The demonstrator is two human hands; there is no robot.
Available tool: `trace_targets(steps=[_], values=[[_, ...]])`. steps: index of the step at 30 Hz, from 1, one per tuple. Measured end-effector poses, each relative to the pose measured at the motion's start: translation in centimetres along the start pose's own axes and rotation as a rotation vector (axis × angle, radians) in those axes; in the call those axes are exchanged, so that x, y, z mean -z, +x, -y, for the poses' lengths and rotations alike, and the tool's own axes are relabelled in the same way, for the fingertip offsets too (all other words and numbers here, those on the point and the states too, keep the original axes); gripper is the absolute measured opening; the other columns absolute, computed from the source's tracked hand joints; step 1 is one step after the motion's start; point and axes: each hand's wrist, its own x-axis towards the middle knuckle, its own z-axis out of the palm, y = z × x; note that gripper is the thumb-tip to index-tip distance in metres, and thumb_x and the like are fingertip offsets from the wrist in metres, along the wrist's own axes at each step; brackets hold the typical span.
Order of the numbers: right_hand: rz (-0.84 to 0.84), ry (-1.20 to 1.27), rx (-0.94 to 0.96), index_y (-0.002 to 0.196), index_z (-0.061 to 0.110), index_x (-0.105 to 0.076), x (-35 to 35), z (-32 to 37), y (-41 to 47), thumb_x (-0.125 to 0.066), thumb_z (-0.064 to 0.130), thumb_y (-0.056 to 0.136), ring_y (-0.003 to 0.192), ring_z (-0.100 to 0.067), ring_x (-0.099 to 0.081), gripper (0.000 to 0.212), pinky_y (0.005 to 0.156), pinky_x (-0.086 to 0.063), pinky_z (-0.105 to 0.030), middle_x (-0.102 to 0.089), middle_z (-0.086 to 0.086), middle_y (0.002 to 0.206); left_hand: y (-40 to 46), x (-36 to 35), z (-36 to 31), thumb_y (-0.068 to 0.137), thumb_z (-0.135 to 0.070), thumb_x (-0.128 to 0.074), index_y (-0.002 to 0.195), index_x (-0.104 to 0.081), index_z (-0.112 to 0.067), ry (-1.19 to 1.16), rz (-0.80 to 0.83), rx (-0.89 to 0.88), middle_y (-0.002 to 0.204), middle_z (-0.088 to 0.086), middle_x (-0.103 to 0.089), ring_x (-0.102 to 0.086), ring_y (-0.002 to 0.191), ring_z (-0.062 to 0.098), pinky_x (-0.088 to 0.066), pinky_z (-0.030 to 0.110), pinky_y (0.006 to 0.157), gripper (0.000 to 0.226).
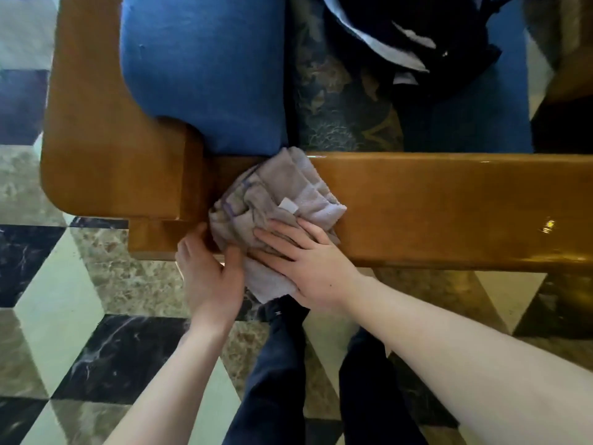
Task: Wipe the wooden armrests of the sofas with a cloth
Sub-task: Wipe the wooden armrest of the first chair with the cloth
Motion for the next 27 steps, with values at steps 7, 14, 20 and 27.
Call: trace_targets(steps=[7, 14, 20, 27], values=[[0.214, -0.118, 0.217, 0.162, 0.032, -0.033, 5.1, -11.5, -8.5, -0.058, 0.039, 0.096, 0.163, -0.021, -0.012, 0.071, 0.133, -0.001, -0.048, -0.026, 0.004, 0.173, -4.5, -7.2, -4.8, 0.093, -0.026, -0.065, 0.136, -0.051, -0.007, 0.149, 0.094, -0.099, 0.128, 0.015, -0.054, -0.046, 0.119, 0.033, -0.041, 0.048, 0.104, 0.049], [0.107, -0.111, -0.11, 0.161, 0.028, -0.038, 9.1, -19.8, -21.8, -0.054, 0.043, 0.098, 0.161, -0.024, -0.02, 0.066, 0.133, -0.008, -0.048, -0.032, 0.001, 0.171, -9.0, -18.6, -15.5, 0.097, -0.033, -0.059, 0.143, -0.048, -0.013, 0.072, 0.219, -0.339, 0.137, 0.008, -0.052, -0.043, 0.124, 0.019, -0.028, 0.018, 0.101, 0.051], [-0.059, -0.076, -0.56, 0.157, 0.028, -0.038, 11.5, -24.0, -33.5, -0.04, 0.057, 0.102, 0.156, -0.027, -0.032, 0.063, 0.129, -0.018, -0.053, -0.041, -0.005, 0.166, -13.3, -23.3, -19.9, 0.1, -0.053, -0.046, 0.155, -0.035, -0.024, 0.392, 0.338, -0.485, 0.155, 0.003, -0.041, -0.032, 0.141, 0.026, -0.032, 0.046, 0.119, 0.063], [-0.373, 0.044, -1.265, 0.158, 0.021, -0.043, 9.0, -17.5, -27.9, -0.057, 0.03, 0.095, 0.158, -0.032, -0.026, 0.066, 0.131, -0.007, -0.058, -0.035, -0.006, 0.17, -14.1, -20.9, -18.0, 0.098, -0.06, -0.038, 0.154, -0.031, -0.03, 0.666, 0.432, -0.442, 0.156, 0.006, -0.037, -0.034, 0.137, 0.03, -0.036, 0.048, 0.117, 0.064]])
